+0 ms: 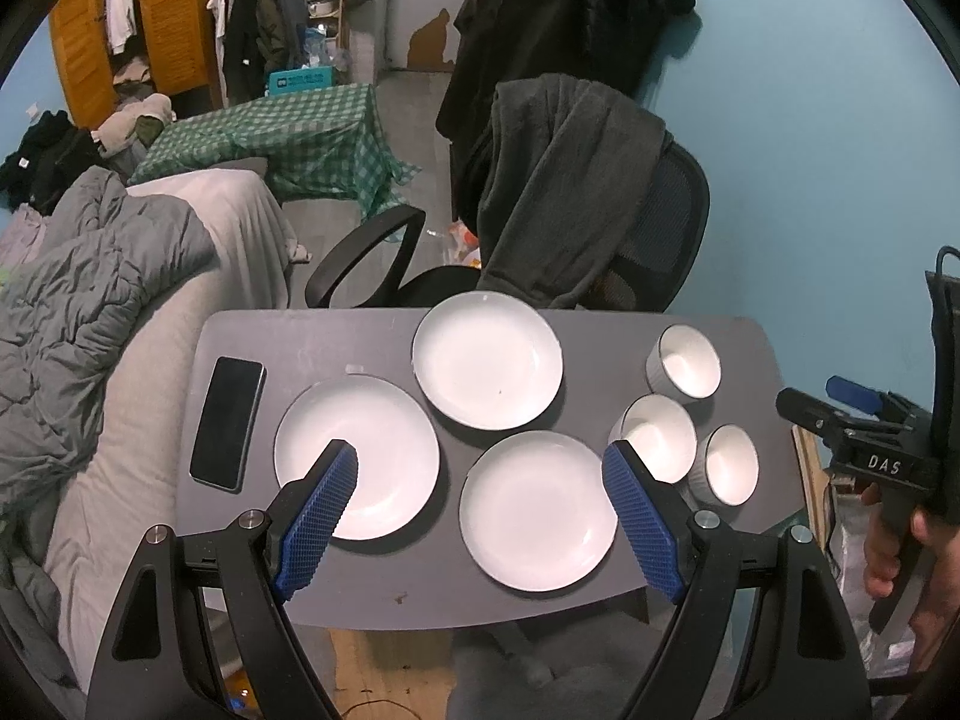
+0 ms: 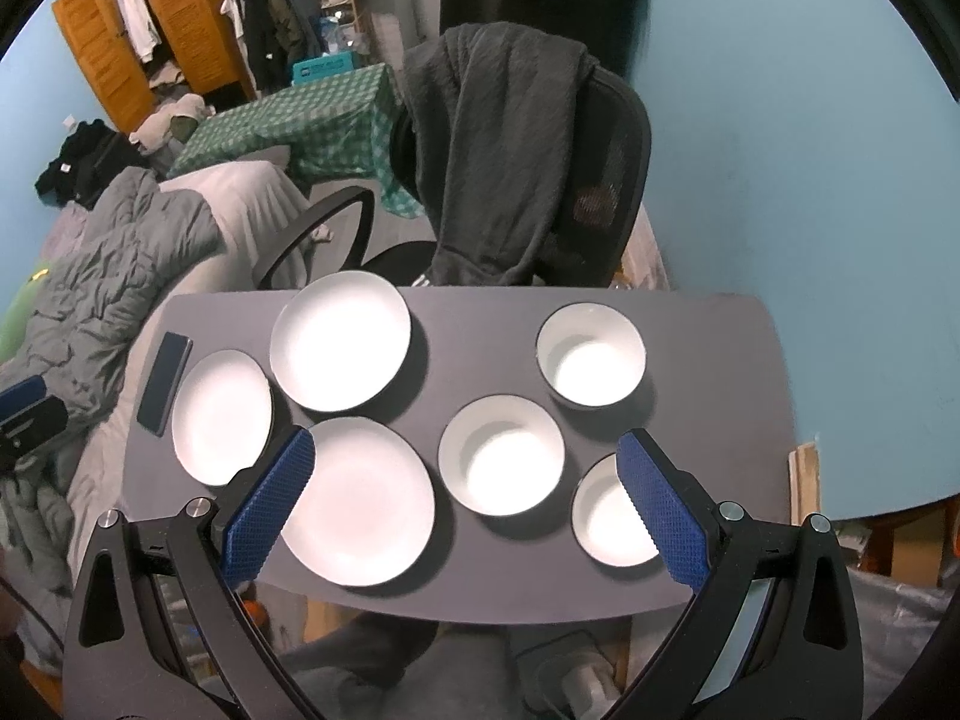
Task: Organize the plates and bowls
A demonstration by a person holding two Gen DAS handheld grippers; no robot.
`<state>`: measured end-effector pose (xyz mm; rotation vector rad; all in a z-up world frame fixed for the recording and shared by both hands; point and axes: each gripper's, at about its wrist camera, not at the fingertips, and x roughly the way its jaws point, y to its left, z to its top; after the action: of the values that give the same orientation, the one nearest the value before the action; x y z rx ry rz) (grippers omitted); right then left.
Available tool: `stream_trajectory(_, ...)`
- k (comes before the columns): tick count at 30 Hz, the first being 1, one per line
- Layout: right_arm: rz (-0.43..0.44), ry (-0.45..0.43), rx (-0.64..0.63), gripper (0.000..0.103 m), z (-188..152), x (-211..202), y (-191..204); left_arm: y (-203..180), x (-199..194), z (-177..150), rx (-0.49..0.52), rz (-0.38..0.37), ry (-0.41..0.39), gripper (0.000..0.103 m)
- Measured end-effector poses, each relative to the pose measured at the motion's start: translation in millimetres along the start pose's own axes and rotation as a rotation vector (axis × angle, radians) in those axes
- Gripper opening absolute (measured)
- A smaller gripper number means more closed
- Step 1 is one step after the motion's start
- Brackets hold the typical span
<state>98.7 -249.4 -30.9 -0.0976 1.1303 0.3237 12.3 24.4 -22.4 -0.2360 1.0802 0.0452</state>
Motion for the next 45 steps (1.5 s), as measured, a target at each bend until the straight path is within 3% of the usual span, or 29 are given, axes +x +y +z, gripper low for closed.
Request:
stream_trajectory(13,0.023,0.077,-0.022,0.100,-10,37,3,32,35,-20,0.014,-0.047,0.059,0.085)
stream_trajectory(32,0.091,0.290,-0.039,0.098,-62,131,18,35,119,-75,0.047,-0.013,0.206,0.085)
stream_trajectory(45,0.092,0.378,-0.006,0.096,-95,172,5,36,172,-113,-0.052,-0.049,0.304,0.085)
